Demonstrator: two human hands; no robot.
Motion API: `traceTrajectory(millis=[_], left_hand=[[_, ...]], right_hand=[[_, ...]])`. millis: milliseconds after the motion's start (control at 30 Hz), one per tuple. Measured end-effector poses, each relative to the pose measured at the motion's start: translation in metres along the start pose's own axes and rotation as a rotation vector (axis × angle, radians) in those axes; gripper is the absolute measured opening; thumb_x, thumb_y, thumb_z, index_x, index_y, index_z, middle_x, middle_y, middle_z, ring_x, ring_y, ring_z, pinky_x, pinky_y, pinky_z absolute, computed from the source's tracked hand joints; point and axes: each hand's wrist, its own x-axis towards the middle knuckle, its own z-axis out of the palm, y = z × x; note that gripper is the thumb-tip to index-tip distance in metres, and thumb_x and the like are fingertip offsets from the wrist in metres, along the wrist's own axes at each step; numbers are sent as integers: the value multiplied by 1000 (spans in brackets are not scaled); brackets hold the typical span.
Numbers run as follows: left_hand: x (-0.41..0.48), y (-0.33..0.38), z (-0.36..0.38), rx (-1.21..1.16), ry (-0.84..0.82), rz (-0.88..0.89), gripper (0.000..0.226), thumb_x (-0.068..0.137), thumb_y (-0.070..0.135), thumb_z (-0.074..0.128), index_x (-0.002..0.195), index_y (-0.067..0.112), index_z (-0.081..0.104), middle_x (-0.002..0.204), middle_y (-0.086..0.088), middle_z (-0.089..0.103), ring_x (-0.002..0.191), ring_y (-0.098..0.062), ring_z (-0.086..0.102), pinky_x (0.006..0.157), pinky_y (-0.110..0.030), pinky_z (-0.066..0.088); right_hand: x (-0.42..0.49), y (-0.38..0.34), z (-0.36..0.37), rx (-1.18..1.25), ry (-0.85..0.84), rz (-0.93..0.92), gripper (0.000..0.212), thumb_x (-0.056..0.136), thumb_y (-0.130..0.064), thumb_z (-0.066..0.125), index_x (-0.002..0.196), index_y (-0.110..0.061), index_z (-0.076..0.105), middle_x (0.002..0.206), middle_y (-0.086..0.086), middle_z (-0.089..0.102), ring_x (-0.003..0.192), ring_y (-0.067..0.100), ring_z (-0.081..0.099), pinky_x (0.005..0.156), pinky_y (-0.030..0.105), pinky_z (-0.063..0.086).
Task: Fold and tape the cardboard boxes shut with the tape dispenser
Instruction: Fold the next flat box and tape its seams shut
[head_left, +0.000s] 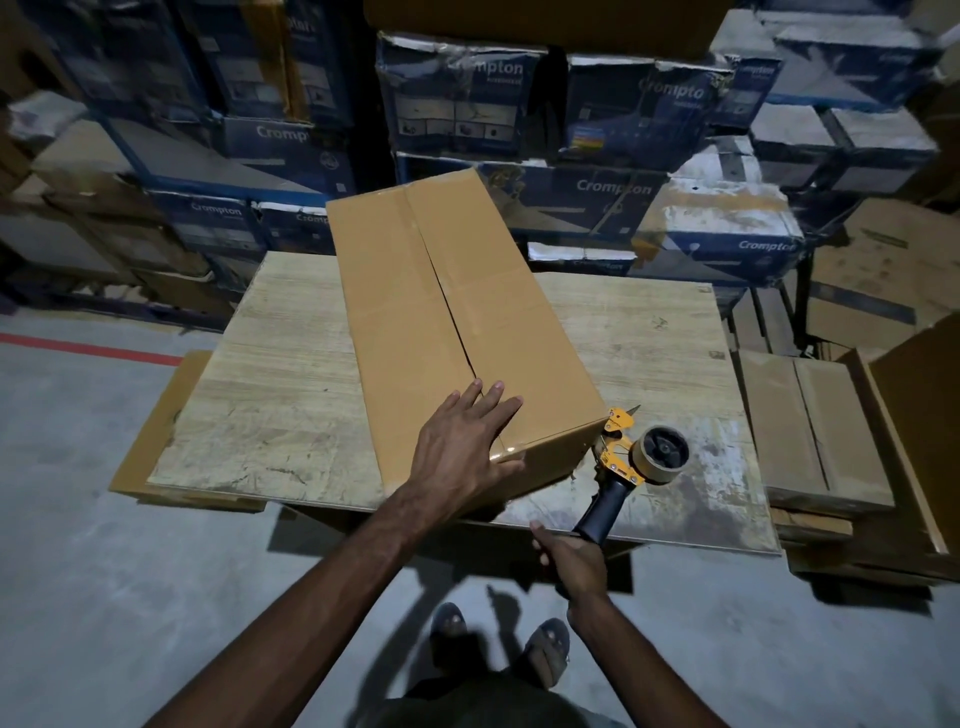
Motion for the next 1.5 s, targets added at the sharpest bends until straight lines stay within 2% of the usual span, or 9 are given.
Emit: traceTrajectory(millis=[167, 233, 367, 633, 1067, 1167, 1233, 1367, 1500], left_hand=[[0, -3, 4, -45, -44, 17, 103, 81, 54, 81, 164, 35, 22, 172, 6, 13, 160, -19, 7, 127, -35, 7], [3, -11, 4, -87, -107, 67, 111, 80, 54, 83, 165, 35, 14, 173, 6, 3, 159, -15, -2, 127, -35, 1], [-9, -26, 6, -53, -58, 159, 90, 98, 75, 41, 167, 28, 6, 173, 6, -3, 159, -11, -5, 131, -38, 6], [-22, -23, 25, 122, 100, 60, 83, 101, 72, 29, 165, 19, 23, 171, -6, 21, 158, -23, 21, 127, -40, 23], [-18, -38, 25, 293, 90, 143, 101, 93, 67, 61, 166, 14, 16, 171, -14, 17, 157, -31, 23, 124, -42, 24], [-23, -44, 26, 301, 113, 164, 98, 95, 66, 59, 166, 14, 16, 170, -15, 19, 156, -32, 24, 123, -44, 29], [-26, -50, 24, 295, 117, 173, 95, 96, 68, 55, 166, 15, 17, 171, -13, 19, 156, -32, 23, 124, -44, 31], [-33, -68, 16, 308, 93, 214, 91, 98, 69, 50, 166, 19, 17, 171, -9, 18, 157, -30, 22, 125, -44, 30], [-29, -89, 7, 360, 59, 353, 86, 100, 64, 51, 165, 17, 19, 168, -12, 25, 155, -33, 28, 122, -46, 35]], right_hand=[[-11, -65, -18, -338, 266, -1089, 41, 86, -52, 78, 110, -19, 73, 114, -1, 70, 109, 17, 64, 89, 33, 49], [4, -96, -25, -644, 291, -1448, 58, 84, -54, 80, 130, -21, 68, 141, 2, 60, 131, 20, 52, 109, 39, 39], [35, -137, -16, -1026, 128, -1559, 77, 85, -81, 57, 144, -32, 55, 159, -1, 46, 146, 24, 42, 118, 60, 30], [67, -132, -18, -1053, 250, -1822, 71, 88, -74, 64, 142, -27, 64, 153, -2, 54, 142, 23, 50, 110, 48, 44], [59, -125, -7, -1080, 229, -1670, 76, 90, -77, 56, 149, -29, 54, 161, -2, 44, 150, 21, 38, 117, 56, 33], [57, -109, -19, -843, 248, -1576, 71, 89, -62, 70, 145, -22, 57, 159, 4, 46, 147, 21, 40, 122, 50, 27], [56, -88, -29, -467, 386, -1350, 60, 90, -45, 76, 139, -15, 59, 151, 6, 51, 142, 20, 46, 119, 44, 33], [69, -46, -46, 42, 552, -533, 53, 95, -33, 73, 138, -13, 48, 130, 12, 61, 115, 36, 63, 91, 42, 51], [93, -36, -51, -4, 239, 8, 76, 90, -34, 79, 147, -12, 33, 140, 25, 52, 126, 42, 54, 94, 44, 45]])
